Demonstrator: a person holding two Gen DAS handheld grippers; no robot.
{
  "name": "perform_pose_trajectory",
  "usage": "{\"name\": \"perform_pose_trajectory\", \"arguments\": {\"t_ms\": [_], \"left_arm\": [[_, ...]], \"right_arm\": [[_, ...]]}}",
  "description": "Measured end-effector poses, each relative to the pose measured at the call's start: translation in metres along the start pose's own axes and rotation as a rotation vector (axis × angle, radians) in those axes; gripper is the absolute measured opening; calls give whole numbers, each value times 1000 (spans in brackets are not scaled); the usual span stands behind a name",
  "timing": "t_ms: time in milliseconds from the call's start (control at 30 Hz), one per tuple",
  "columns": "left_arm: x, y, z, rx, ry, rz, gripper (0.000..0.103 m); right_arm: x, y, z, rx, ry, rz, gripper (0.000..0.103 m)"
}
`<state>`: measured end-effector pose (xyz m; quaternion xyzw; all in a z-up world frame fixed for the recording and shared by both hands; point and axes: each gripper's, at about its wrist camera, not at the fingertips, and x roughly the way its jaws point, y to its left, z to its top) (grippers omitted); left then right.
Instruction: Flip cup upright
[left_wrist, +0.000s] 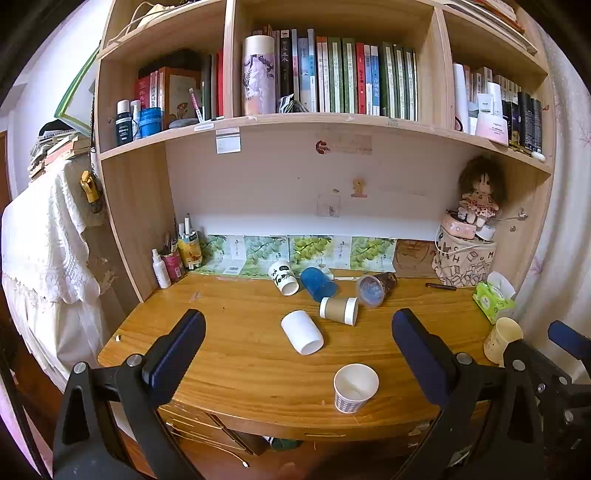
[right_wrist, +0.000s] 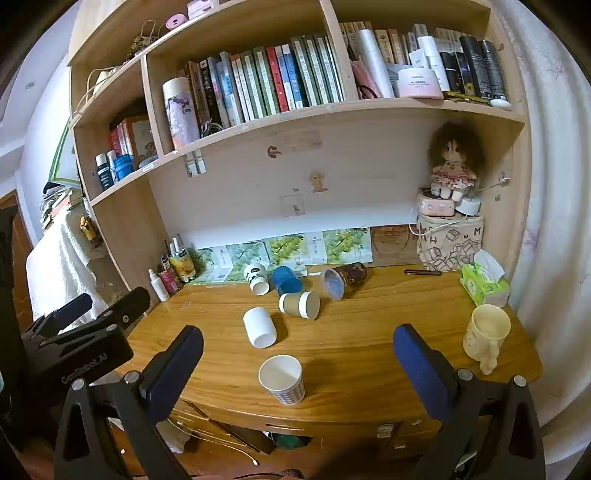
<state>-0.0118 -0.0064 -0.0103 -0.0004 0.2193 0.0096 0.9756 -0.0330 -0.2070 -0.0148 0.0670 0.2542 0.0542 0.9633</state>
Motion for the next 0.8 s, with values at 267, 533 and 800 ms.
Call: {"name": "perform_pose_trajectory", "arguments": {"t_ms": [267,533,800], "left_arm": [[0,-1,1,9,-12,7,101],[2,-3,2,16,-11,0,101],[7,-7,3,19,-9,-8,101]], "right_arm": [[2,0,-2,16,8,8,103],[8,-1,-2,18,29,33,103],[13,-3,-2,13,45,40,103]]}}
